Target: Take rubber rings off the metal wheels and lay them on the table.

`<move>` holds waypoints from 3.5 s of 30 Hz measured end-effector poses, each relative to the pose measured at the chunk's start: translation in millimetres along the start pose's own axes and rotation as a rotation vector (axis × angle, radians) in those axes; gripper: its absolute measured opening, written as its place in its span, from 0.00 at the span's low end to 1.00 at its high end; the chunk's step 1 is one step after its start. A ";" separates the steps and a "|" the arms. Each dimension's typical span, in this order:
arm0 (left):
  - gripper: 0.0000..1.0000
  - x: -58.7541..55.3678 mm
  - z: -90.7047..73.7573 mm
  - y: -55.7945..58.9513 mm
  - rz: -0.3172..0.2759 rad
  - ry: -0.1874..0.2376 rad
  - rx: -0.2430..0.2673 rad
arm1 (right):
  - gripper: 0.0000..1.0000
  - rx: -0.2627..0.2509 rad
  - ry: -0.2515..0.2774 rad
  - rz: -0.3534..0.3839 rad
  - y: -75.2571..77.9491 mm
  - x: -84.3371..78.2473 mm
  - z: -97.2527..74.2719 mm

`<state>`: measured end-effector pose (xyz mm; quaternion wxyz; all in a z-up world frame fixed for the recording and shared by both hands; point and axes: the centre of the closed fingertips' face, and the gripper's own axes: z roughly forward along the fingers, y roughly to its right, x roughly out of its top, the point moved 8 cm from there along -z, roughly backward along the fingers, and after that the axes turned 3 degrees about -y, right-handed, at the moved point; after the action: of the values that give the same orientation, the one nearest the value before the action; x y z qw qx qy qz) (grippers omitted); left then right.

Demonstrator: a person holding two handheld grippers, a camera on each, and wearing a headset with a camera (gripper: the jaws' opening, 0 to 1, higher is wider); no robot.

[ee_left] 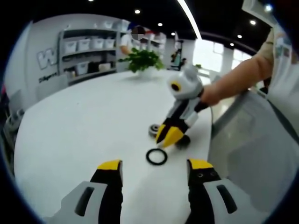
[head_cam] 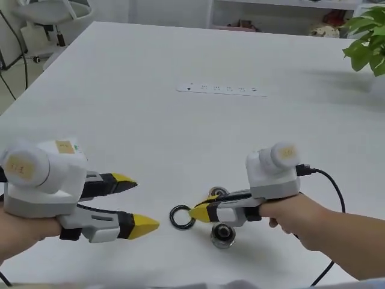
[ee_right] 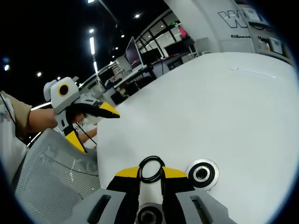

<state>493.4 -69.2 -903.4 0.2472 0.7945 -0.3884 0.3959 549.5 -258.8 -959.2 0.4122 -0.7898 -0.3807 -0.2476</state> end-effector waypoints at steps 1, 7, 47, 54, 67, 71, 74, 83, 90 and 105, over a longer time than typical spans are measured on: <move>0.56 0.5 0.0 0.3 0.002 -0.001 0.000 | 0.16 0.000 0.005 0.000 0.1 1.2 -1.2; 0.57 4.8 -1.3 0.3 0.000 0.012 0.007 | 0.23 -0.006 0.059 0.003 0.1 10.8 -13.6; 0.70 29.2 -8.6 16.2 0.024 0.058 0.017 | 0.76 -0.183 0.166 -0.216 -14.7 -12.8 -110.1; 0.72 26.4 -9.3 21.3 0.027 0.055 0.021 | 0.79 -0.217 0.156 -0.224 -17.6 -29.3 -121.4; 0.75 20.1 -15.3 25.0 0.018 0.061 0.036 | 0.82 -0.255 0.164 -0.219 -23.6 -46.6 -132.0; 0.75 17.0 -15.7 26.5 0.009 0.056 0.035 | 0.82 -0.262 0.169 -0.213 -26.9 -48.0 -133.0; 0.75 16.1 -15.9 27.0 0.005 0.055 0.034 | 0.82 -0.267 0.172 -0.208 -27.9 -49.0 -133.5; 0.75 16.8 -17.1 27.4 0.001 0.059 0.039 | 0.82 -0.271 0.184 -0.192 -30.3 -52.0 -134.5; 0.75 17.3 -17.9 27.7 -0.003 0.061 0.041 | 0.82 -0.275 0.205 -0.178 -29.7 -50.8 -136.9; 0.74 15.5 -18.3 27.6 -0.008 0.056 0.039 | 0.79 -0.272 0.200 -0.178 -30.0 -52.3 -138.0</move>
<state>468.9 -78.8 -878.0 0.2439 0.7893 -0.3704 0.4247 483.9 -384.3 -908.1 0.3139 -0.7729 -0.3691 -0.4096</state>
